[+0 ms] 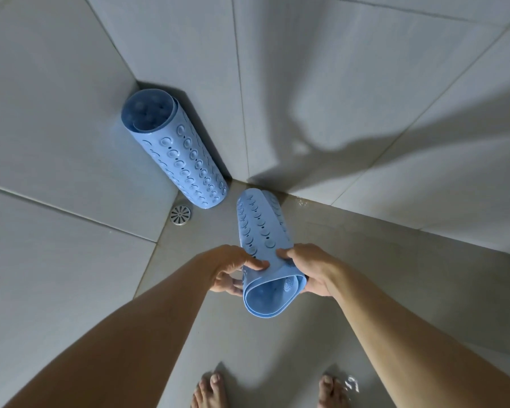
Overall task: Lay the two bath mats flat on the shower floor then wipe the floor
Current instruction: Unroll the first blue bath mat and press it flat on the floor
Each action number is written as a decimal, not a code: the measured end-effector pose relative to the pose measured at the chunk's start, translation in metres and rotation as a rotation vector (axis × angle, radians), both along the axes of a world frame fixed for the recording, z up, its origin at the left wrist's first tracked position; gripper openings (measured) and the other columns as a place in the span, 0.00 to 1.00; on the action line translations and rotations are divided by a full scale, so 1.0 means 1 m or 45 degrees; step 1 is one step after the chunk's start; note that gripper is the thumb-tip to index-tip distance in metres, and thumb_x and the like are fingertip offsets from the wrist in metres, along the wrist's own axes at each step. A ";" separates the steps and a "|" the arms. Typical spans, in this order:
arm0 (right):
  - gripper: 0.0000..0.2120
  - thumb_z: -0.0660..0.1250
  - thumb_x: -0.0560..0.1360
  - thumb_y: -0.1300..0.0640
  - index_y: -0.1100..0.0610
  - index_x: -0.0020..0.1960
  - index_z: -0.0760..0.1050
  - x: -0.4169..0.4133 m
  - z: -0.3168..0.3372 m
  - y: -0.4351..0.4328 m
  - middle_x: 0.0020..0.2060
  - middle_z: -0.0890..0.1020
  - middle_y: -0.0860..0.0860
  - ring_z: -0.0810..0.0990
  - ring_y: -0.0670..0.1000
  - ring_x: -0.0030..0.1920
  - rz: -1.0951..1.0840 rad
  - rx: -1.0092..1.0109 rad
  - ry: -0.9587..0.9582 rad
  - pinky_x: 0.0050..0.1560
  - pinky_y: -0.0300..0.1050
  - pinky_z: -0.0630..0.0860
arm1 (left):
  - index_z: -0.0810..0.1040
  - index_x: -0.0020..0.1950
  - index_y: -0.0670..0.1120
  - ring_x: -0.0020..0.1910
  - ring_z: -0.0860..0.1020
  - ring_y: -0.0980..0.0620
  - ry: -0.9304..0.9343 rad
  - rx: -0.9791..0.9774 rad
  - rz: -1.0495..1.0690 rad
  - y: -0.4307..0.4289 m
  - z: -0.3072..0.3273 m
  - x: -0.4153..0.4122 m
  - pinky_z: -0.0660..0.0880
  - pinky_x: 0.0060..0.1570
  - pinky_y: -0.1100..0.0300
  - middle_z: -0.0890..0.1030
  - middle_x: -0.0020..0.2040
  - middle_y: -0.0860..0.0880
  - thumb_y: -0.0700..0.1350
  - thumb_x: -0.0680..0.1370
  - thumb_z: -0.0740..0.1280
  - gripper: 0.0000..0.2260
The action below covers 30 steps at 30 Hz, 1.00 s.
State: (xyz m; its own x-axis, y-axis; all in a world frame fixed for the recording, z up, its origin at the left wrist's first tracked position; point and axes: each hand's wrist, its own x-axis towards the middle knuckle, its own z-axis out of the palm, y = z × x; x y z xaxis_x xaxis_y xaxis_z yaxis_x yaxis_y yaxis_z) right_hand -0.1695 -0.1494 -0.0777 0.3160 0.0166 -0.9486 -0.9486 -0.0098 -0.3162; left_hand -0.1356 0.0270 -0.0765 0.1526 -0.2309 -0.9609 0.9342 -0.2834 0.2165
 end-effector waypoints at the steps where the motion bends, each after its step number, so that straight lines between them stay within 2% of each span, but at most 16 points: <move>1: 0.11 0.64 0.81 0.58 0.57 0.63 0.75 -0.003 -0.001 -0.002 0.52 0.85 0.57 0.85 0.59 0.51 -0.002 0.004 -0.020 0.54 0.62 0.81 | 0.78 0.65 0.45 0.55 0.80 0.40 -0.009 0.000 -0.005 -0.002 0.000 -0.003 0.82 0.48 0.44 0.82 0.60 0.44 0.34 0.68 0.79 0.27; 4: 0.13 0.62 0.81 0.62 0.54 0.64 0.75 -0.012 -0.001 -0.008 0.53 0.85 0.56 0.85 0.59 0.52 0.017 0.022 -0.079 0.55 0.63 0.81 | 0.78 0.61 0.47 0.57 0.79 0.40 -0.030 -0.007 0.012 -0.006 0.000 -0.014 0.78 0.59 0.40 0.82 0.58 0.44 0.31 0.70 0.77 0.23; 6: 0.14 0.61 0.81 0.64 0.53 0.64 0.75 -0.023 0.004 -0.014 0.53 0.85 0.56 0.85 0.59 0.52 0.010 0.037 -0.103 0.54 0.62 0.81 | 0.77 0.60 0.48 0.57 0.80 0.40 -0.055 -0.001 0.010 -0.011 0.004 -0.022 0.76 0.62 0.38 0.83 0.58 0.44 0.30 0.70 0.76 0.24; 9: 0.17 0.60 0.80 0.65 0.51 0.64 0.75 -0.043 0.015 -0.023 0.52 0.86 0.54 0.85 0.59 0.51 -0.005 0.047 -0.139 0.51 0.61 0.83 | 0.73 0.67 0.48 0.56 0.82 0.41 -0.093 0.017 -0.055 -0.021 0.014 -0.038 0.77 0.60 0.38 0.84 0.57 0.43 0.30 0.67 0.78 0.32; 11: 0.18 0.59 0.79 0.66 0.50 0.63 0.75 -0.058 0.023 -0.030 0.52 0.86 0.53 0.85 0.59 0.51 -0.051 0.051 -0.178 0.52 0.62 0.82 | 0.71 0.70 0.48 0.56 0.82 0.41 -0.133 0.010 -0.062 -0.029 0.019 -0.049 0.78 0.59 0.39 0.84 0.57 0.43 0.31 0.68 0.78 0.34; 15: 0.19 0.58 0.79 0.68 0.50 0.63 0.75 -0.089 0.041 -0.046 0.51 0.87 0.52 0.86 0.58 0.50 -0.159 0.075 -0.237 0.53 0.61 0.82 | 0.73 0.70 0.48 0.57 0.81 0.42 -0.159 -0.026 0.057 -0.045 0.030 -0.074 0.78 0.60 0.41 0.83 0.58 0.44 0.42 0.78 0.72 0.21; 22: 0.20 0.58 0.80 0.68 0.48 0.65 0.73 -0.163 0.066 -0.075 0.54 0.85 0.52 0.86 0.57 0.52 -0.230 0.005 -0.339 0.52 0.58 0.83 | 0.64 0.77 0.48 0.56 0.81 0.42 -0.219 -0.057 -0.060 -0.082 0.033 -0.127 0.78 0.59 0.42 0.82 0.59 0.43 0.36 0.78 0.70 0.30; 25: 0.20 0.59 0.81 0.67 0.47 0.67 0.72 -0.196 0.064 -0.085 0.56 0.85 0.52 0.85 0.57 0.53 -0.277 0.006 -0.352 0.54 0.60 0.82 | 0.67 0.76 0.50 0.56 0.82 0.43 -0.222 -0.097 -0.121 -0.095 0.035 -0.153 0.77 0.61 0.42 0.83 0.58 0.45 0.37 0.78 0.70 0.28; 30: 0.20 0.61 0.81 0.66 0.45 0.66 0.72 -0.233 0.031 -0.112 0.57 0.84 0.50 0.85 0.55 0.54 -0.258 -0.024 -0.422 0.56 0.61 0.81 | 0.66 0.77 0.52 0.56 0.82 0.43 -0.302 -0.083 -0.172 -0.121 0.016 -0.181 0.76 0.62 0.42 0.83 0.56 0.45 0.37 0.77 0.72 0.31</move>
State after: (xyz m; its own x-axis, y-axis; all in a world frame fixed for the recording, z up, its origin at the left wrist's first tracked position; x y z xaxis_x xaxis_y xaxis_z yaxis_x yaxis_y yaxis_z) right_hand -0.4026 -0.2614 -0.0464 0.6007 -0.0944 -0.7939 -0.7781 0.1588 -0.6077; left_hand -0.3169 -0.0942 -0.0604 0.3350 -0.3244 -0.8846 0.8103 -0.3800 0.4462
